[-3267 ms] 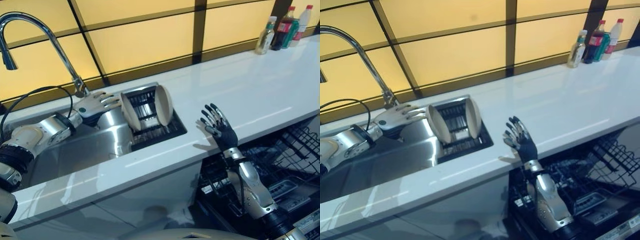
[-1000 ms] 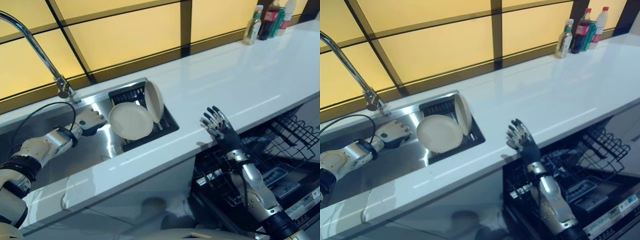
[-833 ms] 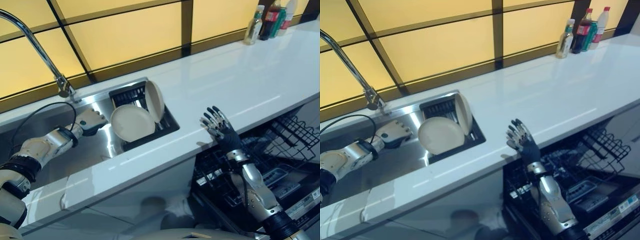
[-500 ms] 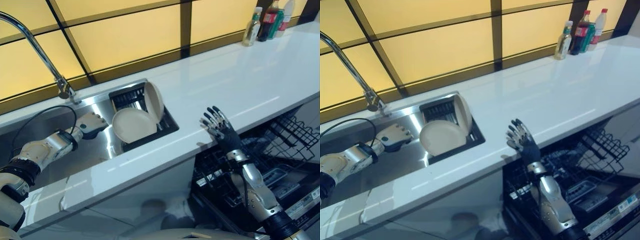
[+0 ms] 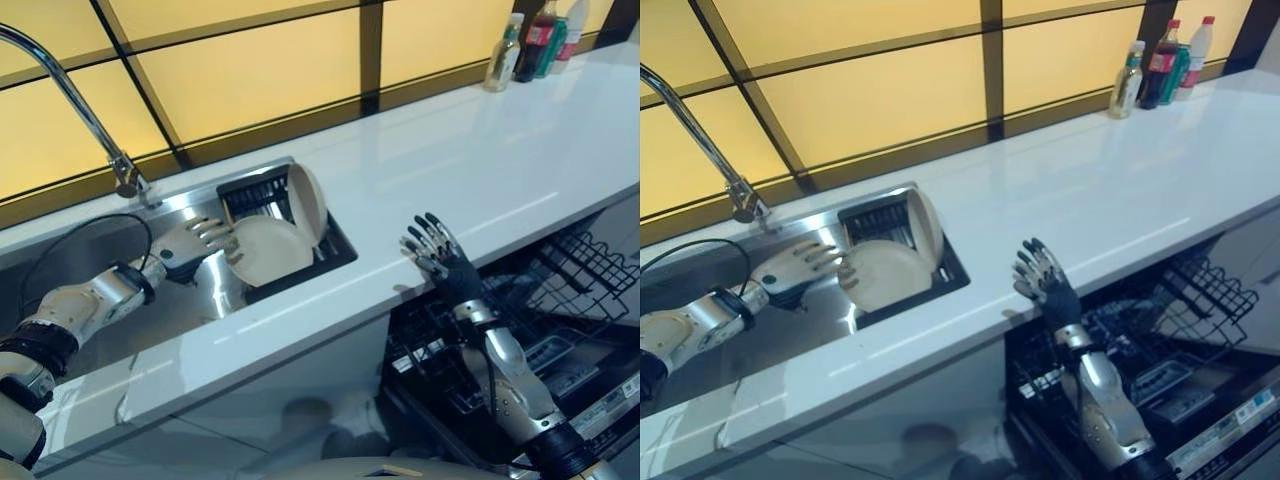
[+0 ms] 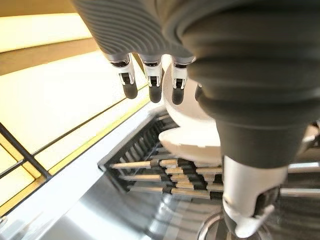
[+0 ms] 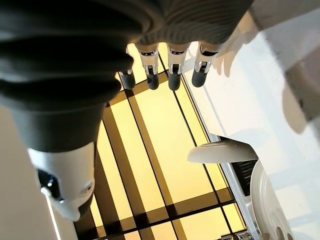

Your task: Pick up plates and place into dishwasher.

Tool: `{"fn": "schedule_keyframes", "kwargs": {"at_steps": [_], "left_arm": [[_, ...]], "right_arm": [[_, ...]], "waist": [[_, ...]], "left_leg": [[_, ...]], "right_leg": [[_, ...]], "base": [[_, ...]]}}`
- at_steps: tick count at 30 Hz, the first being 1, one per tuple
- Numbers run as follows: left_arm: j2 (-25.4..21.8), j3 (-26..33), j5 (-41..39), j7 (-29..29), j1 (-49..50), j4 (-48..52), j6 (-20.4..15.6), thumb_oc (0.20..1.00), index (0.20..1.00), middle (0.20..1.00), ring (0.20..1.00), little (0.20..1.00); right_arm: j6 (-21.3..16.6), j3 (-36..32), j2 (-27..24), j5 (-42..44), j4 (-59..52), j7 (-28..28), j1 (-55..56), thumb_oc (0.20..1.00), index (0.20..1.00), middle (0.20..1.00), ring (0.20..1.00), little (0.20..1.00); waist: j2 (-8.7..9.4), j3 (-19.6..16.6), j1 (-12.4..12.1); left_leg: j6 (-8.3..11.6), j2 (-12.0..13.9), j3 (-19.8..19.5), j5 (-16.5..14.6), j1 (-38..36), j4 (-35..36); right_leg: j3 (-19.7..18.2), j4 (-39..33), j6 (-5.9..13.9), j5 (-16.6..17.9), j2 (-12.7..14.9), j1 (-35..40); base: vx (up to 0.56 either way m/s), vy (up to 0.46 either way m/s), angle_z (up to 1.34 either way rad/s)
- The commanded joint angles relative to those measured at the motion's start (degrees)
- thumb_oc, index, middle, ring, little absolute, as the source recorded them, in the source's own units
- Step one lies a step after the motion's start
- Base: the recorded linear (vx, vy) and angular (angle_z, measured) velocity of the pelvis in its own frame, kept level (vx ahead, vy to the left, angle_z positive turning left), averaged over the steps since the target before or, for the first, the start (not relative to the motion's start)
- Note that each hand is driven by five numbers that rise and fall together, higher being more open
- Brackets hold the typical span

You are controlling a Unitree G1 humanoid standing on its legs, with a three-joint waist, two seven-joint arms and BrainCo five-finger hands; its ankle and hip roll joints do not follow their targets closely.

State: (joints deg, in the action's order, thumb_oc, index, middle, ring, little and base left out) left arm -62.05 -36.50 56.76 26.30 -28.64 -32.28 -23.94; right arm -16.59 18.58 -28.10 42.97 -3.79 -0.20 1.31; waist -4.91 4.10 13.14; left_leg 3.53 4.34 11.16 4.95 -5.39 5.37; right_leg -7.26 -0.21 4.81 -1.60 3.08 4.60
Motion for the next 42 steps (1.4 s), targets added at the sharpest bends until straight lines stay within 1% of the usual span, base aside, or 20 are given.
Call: {"fn": "schedule_keyframes", "kwargs": {"at_steps": [1,3,6,9,15,19,24,30,33,34,35,36,37,42], "left_arm": [[-2.83,5.79,-1.54,5.83,-0.2,-0.1,-0.1,1.0,1.0,1.0,1.0,1.0],[-2.26,6.0,-1.03,6.2,0.54,0.17,-0.55,1.0,1.0,1.0,1.0,1.0],[-1.36,5.95,-1.63,5.51,1.76,0.77,-0.18,1.0,1.0,1.0,1.0,1.0],[-0.26,5.7,-2.7,4.26,2.27,0.88,-0.13,1.0,1.0,1.0,1.0,1.0],[1.51,4.21,-4.39,4.67,2.07,-1.01,0.9,1.0,1.0,1.0,1.0,1.0],[1.08,3.84,-4.41,5.78,2.29,-1.69,1.06,1.0,1.0,1.0,1.0,1.0],[1.05,4.02,-3.58,6.52,3.56,-2.29,2.89,1.0,1.0,1.0,1.0,1.0],[2.29,3.18,-3.96,5.84,3.7,-3.74,4.31,1.0,1.0,1.0,1.0,1.0],[2.17,2.48,-4.8,4.47,4.1,-3.21,4.87,1.0,1.0,1.0,1.0,1.0],[2.14,2.51,-4.86,3.94,4.44,-3.01,5.13,0.918,0.918,0.918,0.918,0.918],[2.23,2.51,-4.64,3.71,4.71,-3.0,5.31,0.589,0.589,0.589,0.589,0.589],[2.08,2.52,-4.67,3.48,4.8,-3.09,5.22,0.294,0.294,0.294,0.294,0.294],[1.94,2.39,-4.82,3.23,4.77,-3.13,5.2,0.2,0.2,0.2,0.2,0.2],[1.58,1.99,-5.04,3.63,3.76,-4.08,4.55,0.2,0.2,0.2,0.2,0.2]], "right_arm": [[-3.16,-0.31,-0.29,1.13,-4.31,0.78,-0.34,1.0,1.0,1.0,1.0,1.0],[-3.16,-0.21,-0.31,1.03,-4.25,0.78,-0.37,1.0,1.0,1.0,1.0,1.0],[-3.09,-0.47,-0.43,1.16,-4.0,1.12,-0.21,1.0,1.0,1.0,1.0,1.0],[-2.49,-1.03,-0.55,1.05,-4.37,1.13,0.24,1.0,1.0,1.0,1.0,1.0],[-1.88,-1.57,-1.17,0.66,-5.14,1.26,0.62,1.0,1.0,1.0,1.0,1.0],[-1.74,-2.26,-1.5,0.67,-4.84,2.07,0.85,1.0,1.0,1.0,1.0,1.0],[-0.68,-4.01,-2.7,1.41,-5.8,3.9,2.22,1.0,1.0,1.0,1.0,1.0],[-0.18,-5.15,-3.31,1.63,-6.21,4.47,2.2,1.0,1.0,1.0,1.0,1.0],[0.56,-5.57,-3.75,1.75,-6.88,4.32,2.2,1.0,1.0,1.0,1.0,1.0],[0.67,-5.62,-3.64,1.62,-7.02,4.37,2.36,1.0,1.0,1.0,1.0,1.0],[0.66,-5.52,-3.53,1.5,-7.08,4.34,2.47,1.0,1.0,1.0,1.0,1.0],[0.56,-5.42,-3.46,1.36,-7.17,4.34,2.65,1.0,1.0,1.0,1.0,1.0],[0.48,-5.27,-3.41,1.25,-7.22,4.27,2.76,1.0,1.0,1.0,1.0,1.0],[0.13,-4.93,-3.29,1.15,-7.02,4.46,2.87,1.0,1.0,1.0,1.0,1.0]], "waist": [[1.63,-1.1,-0.54],[1.62,-0.99,-0.49],[1.59,-0.9,-0.34],[1.54,-0.69,0.08],[1.34,0.47,1.25],[1.15,1.27,2.0],[0.92,1.97,2.92],[0.57,2.84,3.55],[0.43,3.1,3.72],[0.44,3.15,3.74],[0.44,3.12,3.76],[0.42,3.12,3.78],[0.4,3.09,3.79],[0.27,3.05,3.9]], "left_leg": [[-3.33,-1.89,-0.23,-5.61,-0.49,-0.37],[-3.31,-1.86,-0.13,-5.6,-0.51,-0.37],[-3.31,-1.82,-0.12,-5.59,-0.58,-0.37],[-3.35,-1.78,-0.07,-5.57,-0.46,-0.37],[-3.42,-1.63,0.45,-5.38,-0.21,-0.37],[-3.37,-1.37,0.94,-5.22,-0.07,-0.37],[-3.28,-1.24,1.44,-4.99,0.09,-0.57],[-3.1,-1.22,1.6,-4.66,0.64,-0.81],[-2.99,-1.15,1.54,-4.58,0.41,-0.78],[-2.97,-1.16,1.52,-4.57,0.35,-0.8],[-2.96,-1.17,1.46,-4.55,0.32,-0.77],[-2.93,-1.17,1.47,-4.53,0.34,-0.78],[-2.92,-1.17,1.45,-4.5,0.32,-0.79],[-2.82,-1.15,1.59,-4.42,0.22,-0.79]], "right_leg": [[2.23,-0.4,4.31,3.88,1.38,-4.48],[2.16,-0.32,4.26,3.9,1.37,-4.56],[2.1,-0.09,4.24,3.79,1.38,-4.64],[1.77,0.29,4.26,3.63,1.39,-4.94],[0.91,1.06,4.19,3.5,1.2,-5.9],[0.08,1.88,4.28,3.28,0.97,-6.58],[-0.57,2.48,4.17,3.2,0.79,-7.23],[-1.3,2.68,4.14,3.43,0.63,-7.93],[-1.3,2.49,4.22,3.51,0.73,-7.64],[-1.28,2.41,4.24,3.51,0.76,-7.49],[-1.28,2.29,4.24,3.51,0.78,-7.4],[-1.23,2.26,4.26,3.48,0.81,-7.35],[-1.18,2.26,4.24,3.45,0.82,-7.29],[-0.9,2.28,4.23,3.38,0.88,-7.16]], "base": [[0.0,0.0,0.0],[0.0,0.0,0.0],[0.01,-0.001,0.0],[0.02,-0.001,-0.01],[0.01,-0.004,-0.09],[0.02,-0.003,-0.01],[0.04,0.001,-0.17],[0.01,0.007,-0.07],[0.03,0.009,-0.07],[0.0,0.0,0.0],[0.0,0.0,0.0],[0.0,0.0,0.0],[0.0,0.0,0.0],[0.0,0.0,0.0]]}}
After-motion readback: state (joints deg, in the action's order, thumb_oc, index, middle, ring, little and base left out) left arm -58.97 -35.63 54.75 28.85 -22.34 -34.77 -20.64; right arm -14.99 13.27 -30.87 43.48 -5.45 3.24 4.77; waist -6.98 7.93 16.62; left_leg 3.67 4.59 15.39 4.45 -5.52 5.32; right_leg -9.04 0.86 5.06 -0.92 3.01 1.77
